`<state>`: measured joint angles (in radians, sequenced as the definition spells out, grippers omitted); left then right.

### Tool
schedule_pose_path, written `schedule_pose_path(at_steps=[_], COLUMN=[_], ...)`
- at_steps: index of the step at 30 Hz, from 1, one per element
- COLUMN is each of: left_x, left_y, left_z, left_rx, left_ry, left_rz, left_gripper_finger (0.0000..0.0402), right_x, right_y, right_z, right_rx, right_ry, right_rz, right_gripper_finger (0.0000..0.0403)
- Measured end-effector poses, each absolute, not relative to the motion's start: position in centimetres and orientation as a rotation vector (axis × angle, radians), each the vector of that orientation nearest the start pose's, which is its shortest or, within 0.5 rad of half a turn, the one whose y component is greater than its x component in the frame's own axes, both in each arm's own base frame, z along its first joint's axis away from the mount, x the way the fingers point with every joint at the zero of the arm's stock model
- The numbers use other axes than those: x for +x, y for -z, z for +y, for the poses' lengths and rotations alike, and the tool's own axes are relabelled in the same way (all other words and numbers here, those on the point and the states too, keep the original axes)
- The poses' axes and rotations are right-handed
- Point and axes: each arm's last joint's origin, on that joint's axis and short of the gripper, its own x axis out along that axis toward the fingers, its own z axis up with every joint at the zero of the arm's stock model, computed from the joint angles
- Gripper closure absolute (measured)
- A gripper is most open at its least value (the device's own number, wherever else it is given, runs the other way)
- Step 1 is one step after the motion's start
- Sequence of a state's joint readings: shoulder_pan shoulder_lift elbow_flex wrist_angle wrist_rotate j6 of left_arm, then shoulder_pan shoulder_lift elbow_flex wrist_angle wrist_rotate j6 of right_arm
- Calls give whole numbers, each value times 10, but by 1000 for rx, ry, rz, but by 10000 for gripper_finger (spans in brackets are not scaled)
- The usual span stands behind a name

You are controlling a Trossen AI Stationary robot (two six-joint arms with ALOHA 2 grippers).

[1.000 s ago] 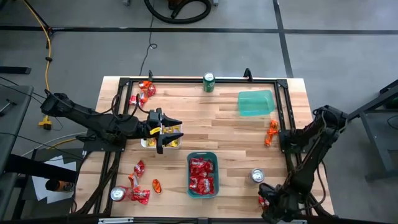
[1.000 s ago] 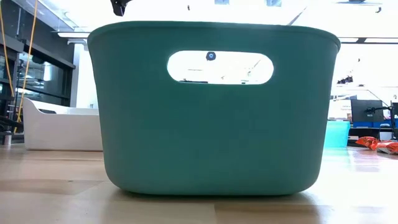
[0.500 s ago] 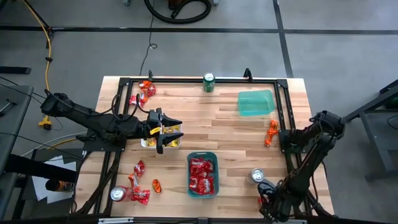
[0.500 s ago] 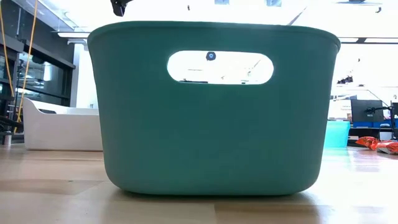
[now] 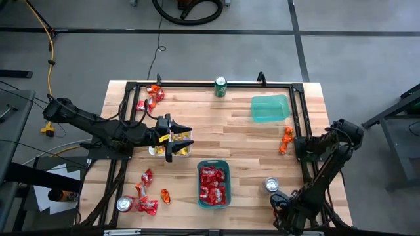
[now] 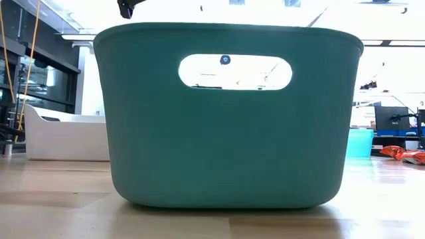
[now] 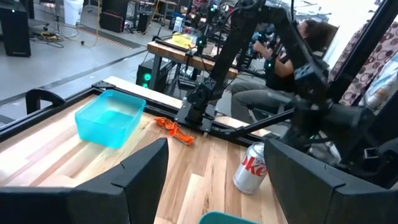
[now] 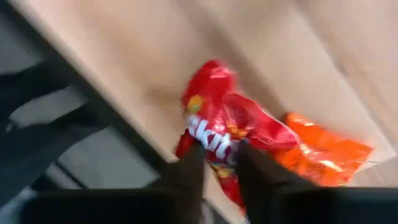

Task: Sort candy
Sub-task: Put the red candy pack into the green bin

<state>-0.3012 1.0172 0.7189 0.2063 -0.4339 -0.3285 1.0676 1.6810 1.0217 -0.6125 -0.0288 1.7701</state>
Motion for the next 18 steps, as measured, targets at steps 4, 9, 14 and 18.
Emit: schedule_pose_path(at_steps=[4, 9, 14, 18], left_x=[220, 220, 221, 221], left_y=[-304, -304, -305, -305], left_z=[-56, -54, -52, -52], left_rx=[-266, -259, -264, -271], left_ry=[-145, -150, -159, -157], left_rz=[69, 68, 62, 62], left_gripper_finger=[149, 149, 149, 149], right_x=[153, 158, 180, 210], right_y=[-204, -266, -314, -330], right_z=[279, 276, 241, 210], right_rx=[760, 716, 549, 314], right_ry=[107, -155, -171, -127], right_rz=[1447, 1306, 996, 765], right_gripper_finger=[380, 399, 395, 400])
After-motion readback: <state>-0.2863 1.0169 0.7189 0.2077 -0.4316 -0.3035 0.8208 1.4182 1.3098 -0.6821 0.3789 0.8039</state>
